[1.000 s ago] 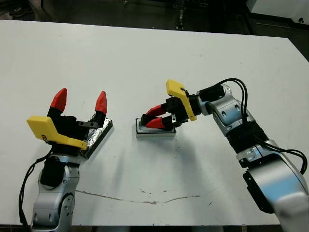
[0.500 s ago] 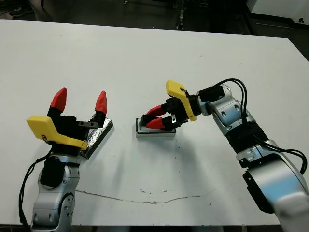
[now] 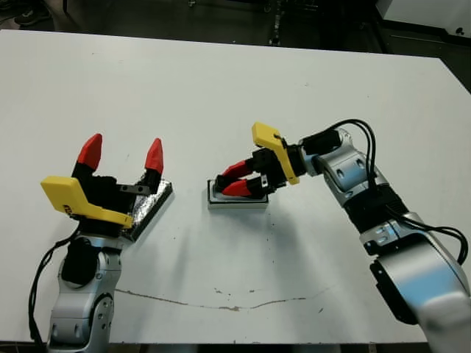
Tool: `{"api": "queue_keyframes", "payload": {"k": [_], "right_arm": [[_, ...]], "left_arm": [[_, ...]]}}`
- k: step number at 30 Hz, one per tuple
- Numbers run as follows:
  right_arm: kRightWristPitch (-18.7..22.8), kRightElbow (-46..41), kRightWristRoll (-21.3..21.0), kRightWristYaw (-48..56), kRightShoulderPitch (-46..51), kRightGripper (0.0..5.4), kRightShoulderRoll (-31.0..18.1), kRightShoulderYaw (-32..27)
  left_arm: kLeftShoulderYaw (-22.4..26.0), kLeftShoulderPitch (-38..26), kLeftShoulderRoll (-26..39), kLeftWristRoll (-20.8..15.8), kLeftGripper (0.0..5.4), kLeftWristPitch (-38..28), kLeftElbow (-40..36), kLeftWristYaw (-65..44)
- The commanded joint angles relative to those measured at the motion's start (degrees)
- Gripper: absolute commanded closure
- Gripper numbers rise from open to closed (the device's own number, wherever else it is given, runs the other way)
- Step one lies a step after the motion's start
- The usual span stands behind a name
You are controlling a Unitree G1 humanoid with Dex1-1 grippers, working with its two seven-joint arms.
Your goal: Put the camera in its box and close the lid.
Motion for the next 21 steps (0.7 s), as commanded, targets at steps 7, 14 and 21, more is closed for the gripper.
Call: {"api": "queue_keyframes", "payload": {"k": [7,14,21], "right_arm": [[1.5,-0.3,-2.0,-0.2,2.0,3.72,-1.9,1.7],[2.0,-1.4,-2.4,-0.3,2.7,3.72,-1.6,2.6],[2.0,-1.2,-2.5,-0.6,3.3,3.72,-1.4,2.8]], "left_arm": [[0.1,0.4,0.3,0.5,0.0,-0.4,0.3,-0.4],[0.0,0.5,0.3,0.7,0.0,-0.4,0.3,-0.2],[0.0,0.6,0.2,0.6,0.0,0.0,-0.2,0.0]]}}
